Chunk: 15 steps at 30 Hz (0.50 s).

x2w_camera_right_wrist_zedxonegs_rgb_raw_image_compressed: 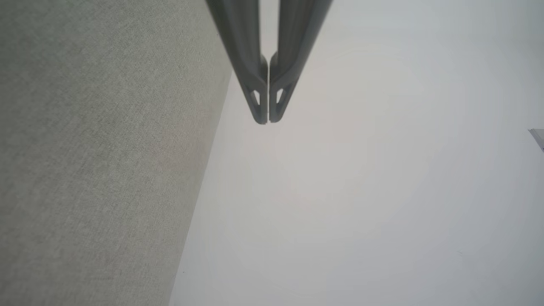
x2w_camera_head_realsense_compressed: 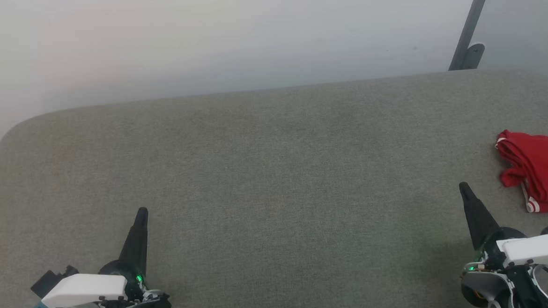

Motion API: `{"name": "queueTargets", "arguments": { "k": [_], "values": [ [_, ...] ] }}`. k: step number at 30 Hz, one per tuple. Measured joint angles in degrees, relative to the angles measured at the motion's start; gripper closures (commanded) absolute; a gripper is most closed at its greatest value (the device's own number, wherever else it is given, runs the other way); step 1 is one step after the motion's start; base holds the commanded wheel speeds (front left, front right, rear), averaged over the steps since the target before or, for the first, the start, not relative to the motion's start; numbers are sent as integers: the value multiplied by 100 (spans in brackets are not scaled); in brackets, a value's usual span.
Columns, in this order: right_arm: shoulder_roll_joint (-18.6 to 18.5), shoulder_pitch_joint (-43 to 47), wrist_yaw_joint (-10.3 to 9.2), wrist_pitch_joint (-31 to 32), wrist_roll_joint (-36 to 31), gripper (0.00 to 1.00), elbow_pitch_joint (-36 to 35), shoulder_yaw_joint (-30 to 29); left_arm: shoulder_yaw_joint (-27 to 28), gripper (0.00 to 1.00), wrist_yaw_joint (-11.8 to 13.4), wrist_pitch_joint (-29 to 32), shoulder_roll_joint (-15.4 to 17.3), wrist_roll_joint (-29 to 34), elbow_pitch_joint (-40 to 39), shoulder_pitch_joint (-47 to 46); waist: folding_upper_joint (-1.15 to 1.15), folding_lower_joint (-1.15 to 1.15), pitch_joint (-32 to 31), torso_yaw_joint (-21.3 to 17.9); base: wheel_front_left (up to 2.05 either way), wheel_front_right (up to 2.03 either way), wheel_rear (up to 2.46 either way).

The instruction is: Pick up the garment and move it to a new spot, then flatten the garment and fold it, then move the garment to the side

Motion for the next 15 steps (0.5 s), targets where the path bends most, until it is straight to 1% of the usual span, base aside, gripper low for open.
{"name": "queueTargets", "arguments": {
  "k": [6, 15],
  "values": [
    [37, -64, 0, 58, 179, 100, 12, -15, 7, 100, 0, 59, -4, -240, 23, -69, 0, 0, 23, -22, 0, 0, 0],
    [41, -65, 0, 63, 186, 100, 18, -18, 12, 100, 0, 71, -7, -246, 29, -69, 0, 0, 23, -22, 0, 0, 0]
  ]
}}
